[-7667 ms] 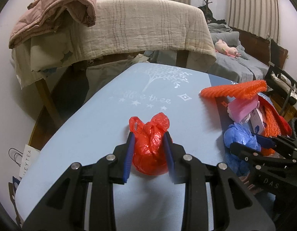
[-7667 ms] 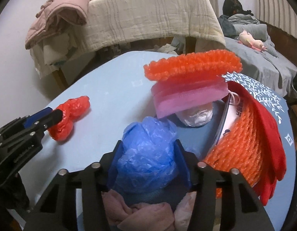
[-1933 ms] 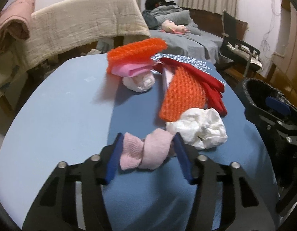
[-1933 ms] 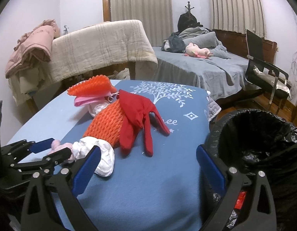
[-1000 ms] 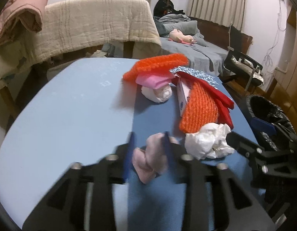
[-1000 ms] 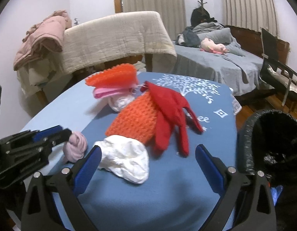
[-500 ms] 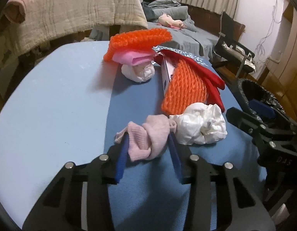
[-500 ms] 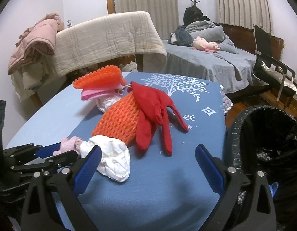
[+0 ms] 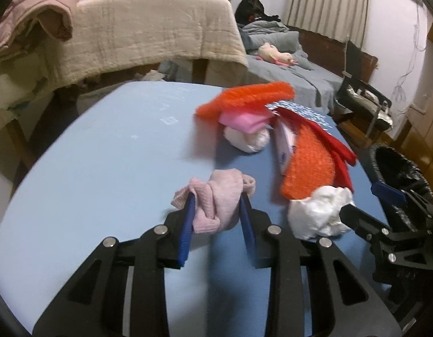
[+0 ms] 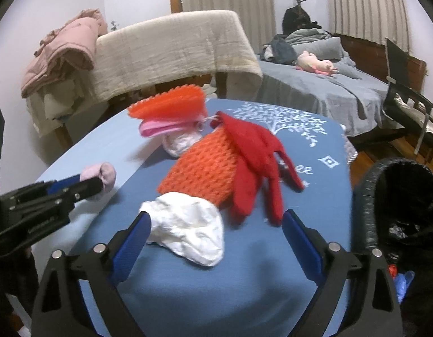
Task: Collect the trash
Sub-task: 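Grasp the white crumpled tissue with the right tool while the left tool holds the pink sock, then carry both items over the trash bin and open both tools to drop them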
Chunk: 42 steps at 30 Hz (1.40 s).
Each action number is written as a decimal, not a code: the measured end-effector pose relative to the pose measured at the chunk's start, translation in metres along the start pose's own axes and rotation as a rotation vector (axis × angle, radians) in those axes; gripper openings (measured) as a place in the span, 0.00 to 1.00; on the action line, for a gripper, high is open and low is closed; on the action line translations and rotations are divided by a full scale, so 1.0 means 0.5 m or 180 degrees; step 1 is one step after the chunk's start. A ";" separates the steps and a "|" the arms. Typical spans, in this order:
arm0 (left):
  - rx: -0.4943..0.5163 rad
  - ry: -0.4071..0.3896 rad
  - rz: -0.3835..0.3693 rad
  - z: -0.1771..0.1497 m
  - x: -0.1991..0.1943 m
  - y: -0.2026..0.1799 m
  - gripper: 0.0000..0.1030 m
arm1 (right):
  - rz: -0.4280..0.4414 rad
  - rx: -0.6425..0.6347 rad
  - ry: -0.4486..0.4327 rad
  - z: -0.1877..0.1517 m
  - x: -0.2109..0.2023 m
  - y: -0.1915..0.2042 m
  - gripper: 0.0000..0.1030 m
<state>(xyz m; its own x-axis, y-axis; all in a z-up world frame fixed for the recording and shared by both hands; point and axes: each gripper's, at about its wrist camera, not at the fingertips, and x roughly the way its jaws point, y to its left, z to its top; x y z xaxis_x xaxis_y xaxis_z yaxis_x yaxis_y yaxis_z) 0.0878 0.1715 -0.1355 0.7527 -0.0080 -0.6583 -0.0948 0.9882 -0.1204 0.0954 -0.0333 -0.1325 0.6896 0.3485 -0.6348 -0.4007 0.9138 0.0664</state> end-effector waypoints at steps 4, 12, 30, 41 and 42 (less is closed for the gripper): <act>-0.0003 -0.0037 0.0083 0.004 -0.001 0.013 0.29 | 0.0080 -0.0015 0.0097 0.002 0.022 0.017 0.82; -0.0022 -0.0025 0.0100 0.002 0.005 0.023 0.29 | 0.0286 -0.0120 0.0310 -0.005 0.049 0.053 0.55; 0.0092 -0.0149 0.0032 0.012 -0.026 -0.020 0.29 | 0.0377 -0.0040 0.0125 0.008 -0.029 0.015 0.36; 0.0179 -0.0266 -0.0092 0.030 -0.052 -0.071 0.29 | 0.0498 0.0046 0.0037 0.017 -0.095 -0.017 0.36; 0.0184 -0.0269 -0.0099 0.031 -0.053 -0.074 0.29 | 0.0489 0.0045 0.0016 0.018 -0.100 -0.019 0.36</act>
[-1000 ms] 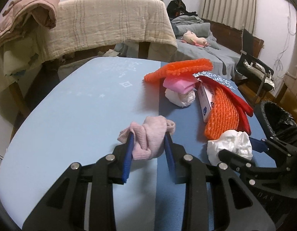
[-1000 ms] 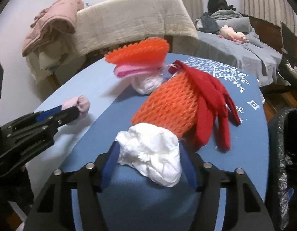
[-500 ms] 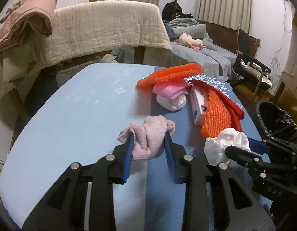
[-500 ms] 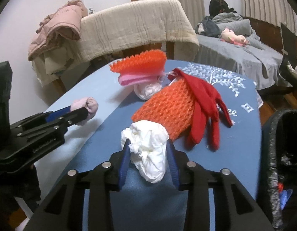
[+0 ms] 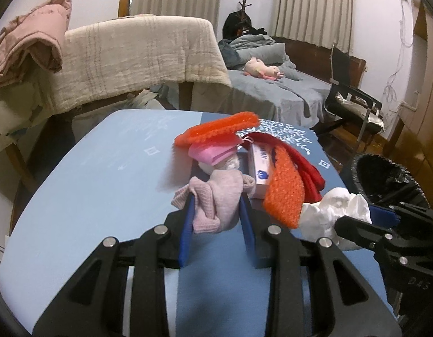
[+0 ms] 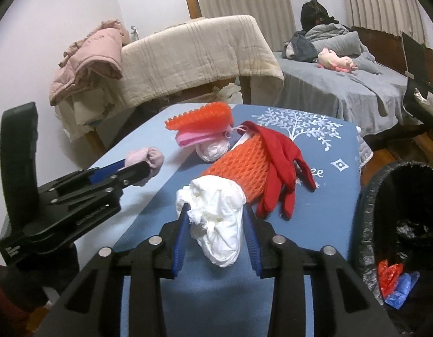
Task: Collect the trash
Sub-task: 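Carry both items over the trash bin and open both tools to drop them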
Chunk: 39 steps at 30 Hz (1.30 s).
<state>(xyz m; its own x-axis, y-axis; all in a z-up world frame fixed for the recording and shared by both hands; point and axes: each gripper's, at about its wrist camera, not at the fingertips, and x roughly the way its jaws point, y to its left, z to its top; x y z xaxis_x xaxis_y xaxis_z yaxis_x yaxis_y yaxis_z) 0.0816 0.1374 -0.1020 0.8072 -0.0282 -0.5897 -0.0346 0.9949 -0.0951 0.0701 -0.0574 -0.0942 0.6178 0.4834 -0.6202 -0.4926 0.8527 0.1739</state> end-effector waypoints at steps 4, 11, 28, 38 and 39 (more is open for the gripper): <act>0.0029 -0.0023 -0.0029 0.005 -0.005 -0.015 0.29 | -0.0069 0.0049 -0.0090 0.010 -0.017 -0.014 0.36; 0.0080 -0.0097 -0.0100 0.020 -0.019 -0.044 0.29 | -0.0256 0.0188 -0.0241 0.025 -0.050 -0.064 0.36; 0.0292 -0.0208 -0.0446 0.055 -0.018 -0.163 0.29 | -0.0716 0.0453 -0.0483 0.028 -0.130 -0.187 0.36; 0.0462 -0.0228 -0.0725 0.064 -0.009 -0.262 0.29 | -0.0949 0.0613 -0.0554 0.012 -0.178 -0.255 0.36; 0.0480 -0.0229 -0.0750 0.065 -0.007 -0.272 0.29 | -0.0983 0.0638 -0.0562 0.009 -0.184 -0.264 0.36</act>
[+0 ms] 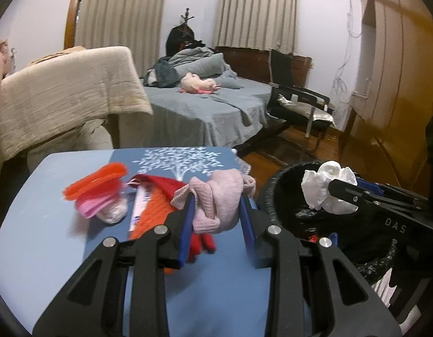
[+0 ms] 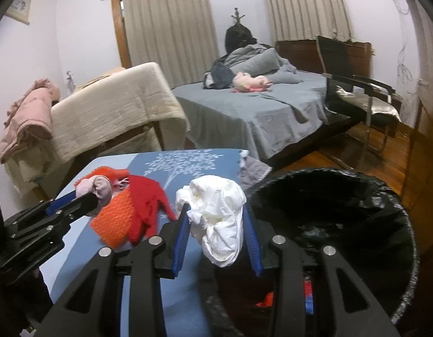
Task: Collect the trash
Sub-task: 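Carry both items over the trash bin and open both tools to drop them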
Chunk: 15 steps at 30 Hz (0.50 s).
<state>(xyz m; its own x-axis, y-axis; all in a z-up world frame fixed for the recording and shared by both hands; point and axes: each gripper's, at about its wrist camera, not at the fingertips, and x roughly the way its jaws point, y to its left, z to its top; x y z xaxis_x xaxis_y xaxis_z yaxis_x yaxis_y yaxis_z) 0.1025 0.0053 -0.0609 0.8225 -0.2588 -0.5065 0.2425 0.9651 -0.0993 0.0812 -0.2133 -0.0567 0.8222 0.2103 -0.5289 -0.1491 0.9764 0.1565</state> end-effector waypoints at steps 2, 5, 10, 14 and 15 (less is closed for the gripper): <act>0.0024 0.0002 -0.0043 0.003 0.008 -0.017 0.29 | -0.0063 0.0040 -0.0017 0.001 -0.006 -0.020 0.36; 0.0049 0.0019 -0.0135 0.007 0.026 -0.048 0.29 | -0.0160 0.0107 -0.0042 0.002 -0.015 -0.052 0.36; 0.0141 0.0049 -0.0288 0.013 0.054 -0.100 0.29 | -0.0316 0.0196 -0.0073 0.000 -0.031 -0.102 0.36; 0.0224 0.0066 -0.0402 0.019 0.075 -0.138 0.29 | -0.0423 0.0272 -0.0082 -0.004 -0.041 -0.145 0.36; 0.0246 0.0069 -0.0430 0.020 0.080 -0.147 0.29 | -0.0452 0.0289 -0.0083 -0.006 -0.043 -0.155 0.36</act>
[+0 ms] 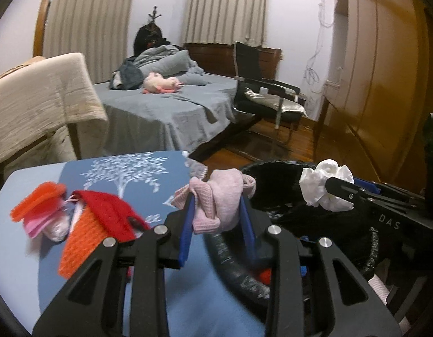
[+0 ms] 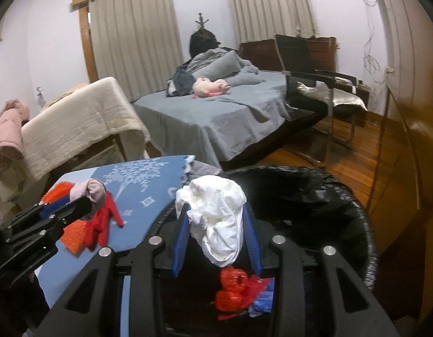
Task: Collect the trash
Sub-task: 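Carry both items over the trash bin and open both tools to drop them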
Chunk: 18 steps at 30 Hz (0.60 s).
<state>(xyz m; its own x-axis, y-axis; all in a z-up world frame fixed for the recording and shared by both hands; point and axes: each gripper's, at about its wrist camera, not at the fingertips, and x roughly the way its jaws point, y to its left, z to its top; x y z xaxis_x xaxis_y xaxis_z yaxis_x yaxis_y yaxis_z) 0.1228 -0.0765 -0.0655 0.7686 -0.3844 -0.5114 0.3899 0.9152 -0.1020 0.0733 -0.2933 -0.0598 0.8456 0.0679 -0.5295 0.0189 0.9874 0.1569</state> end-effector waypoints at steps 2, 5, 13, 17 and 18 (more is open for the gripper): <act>0.0030 0.0010 -0.0049 0.002 0.010 -0.013 0.29 | -0.0061 0.0033 0.0001 -0.002 -0.003 -0.021 0.36; 0.0069 0.0033 -0.0135 0.003 0.029 -0.036 0.29 | -0.0137 0.0080 0.0001 -0.004 -0.009 -0.046 0.36; 0.0164 0.0097 -0.0340 0.003 0.079 -0.096 0.29 | -0.0314 0.0145 0.0025 -0.005 -0.008 -0.097 0.36; 0.0167 0.0167 -0.0435 -0.003 0.107 -0.120 0.29 | -0.0395 0.0202 0.0050 -0.009 -0.004 -0.125 0.37; 0.0171 0.0192 -0.0468 -0.004 0.114 -0.125 0.30 | -0.0411 0.0209 0.0055 -0.010 -0.002 -0.131 0.37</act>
<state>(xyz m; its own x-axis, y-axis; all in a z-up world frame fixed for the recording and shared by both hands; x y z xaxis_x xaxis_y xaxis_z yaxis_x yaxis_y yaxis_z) 0.1413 -0.1555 -0.0902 0.6700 -0.5042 -0.5449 0.5236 0.8412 -0.1347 0.0685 -0.3572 -0.0735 0.8246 -0.0562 -0.5629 0.1624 0.9767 0.1403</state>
